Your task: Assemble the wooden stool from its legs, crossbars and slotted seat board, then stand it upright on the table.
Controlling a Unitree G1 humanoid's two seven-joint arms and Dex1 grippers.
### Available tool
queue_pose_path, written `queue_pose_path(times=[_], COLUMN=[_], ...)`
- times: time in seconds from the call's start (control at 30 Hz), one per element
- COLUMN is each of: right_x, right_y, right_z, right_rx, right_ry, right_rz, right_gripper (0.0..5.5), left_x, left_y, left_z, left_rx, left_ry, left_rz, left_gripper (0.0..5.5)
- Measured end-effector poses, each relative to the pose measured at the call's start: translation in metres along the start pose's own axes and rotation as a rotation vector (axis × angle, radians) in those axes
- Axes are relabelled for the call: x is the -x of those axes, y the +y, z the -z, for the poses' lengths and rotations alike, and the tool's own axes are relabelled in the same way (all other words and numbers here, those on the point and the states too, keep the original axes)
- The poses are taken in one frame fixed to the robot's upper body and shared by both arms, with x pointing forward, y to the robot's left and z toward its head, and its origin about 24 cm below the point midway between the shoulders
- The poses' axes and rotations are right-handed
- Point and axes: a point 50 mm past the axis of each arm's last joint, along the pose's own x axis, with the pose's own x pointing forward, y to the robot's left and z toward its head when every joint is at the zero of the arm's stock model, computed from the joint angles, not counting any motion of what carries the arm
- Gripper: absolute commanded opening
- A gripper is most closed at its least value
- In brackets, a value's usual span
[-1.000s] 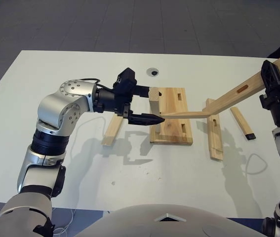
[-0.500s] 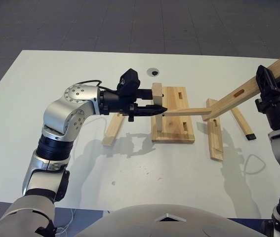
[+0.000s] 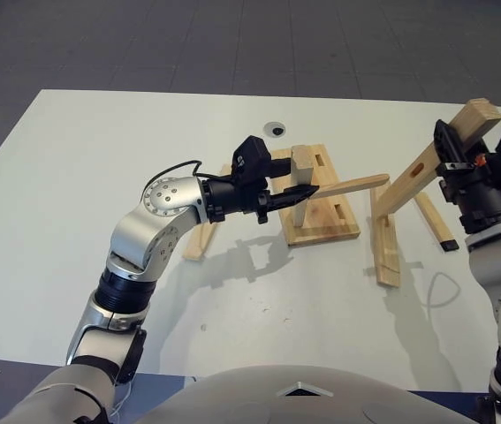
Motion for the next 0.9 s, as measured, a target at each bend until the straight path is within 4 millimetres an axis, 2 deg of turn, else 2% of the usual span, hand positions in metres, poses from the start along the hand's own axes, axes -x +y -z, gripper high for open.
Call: queue_pose_path(times=[0.33,0.63,0.9], right_x=[0.0,0.0,0.011], right_y=[0.018,0.021,0.024], right_z=[0.01,0.012,0.028], right_rx=[0.028,0.051,0.041], right_ry=[0.004,-0.033,-0.037], right_rz=[-0.068,-0.067,-0.051], right_gripper=[1.03,1.03,1.03], left_x=[-0.003,-0.002,-0.001], left_y=[-0.003,-0.004,-0.004], left_z=[0.002,0.003,0.006], left_rx=[0.014,0.008,0.01], left_ry=[-0.013,-0.011,-0.014], left_rz=[-0.019,-0.021,-0.033], left_gripper=[2.22,2.22,2.22])
